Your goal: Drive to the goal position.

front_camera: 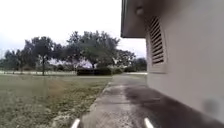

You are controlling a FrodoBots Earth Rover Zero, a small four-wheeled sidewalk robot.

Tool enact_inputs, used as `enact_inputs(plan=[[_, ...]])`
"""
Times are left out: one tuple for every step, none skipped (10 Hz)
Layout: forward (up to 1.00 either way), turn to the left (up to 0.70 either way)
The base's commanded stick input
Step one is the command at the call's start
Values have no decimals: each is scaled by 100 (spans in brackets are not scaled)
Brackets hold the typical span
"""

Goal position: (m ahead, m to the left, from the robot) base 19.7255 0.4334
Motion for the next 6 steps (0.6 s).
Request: enact_inputs(plan=[[84, 3], [84, 3], [84, 3], [84, 3], [84, 3], [84, 3]])
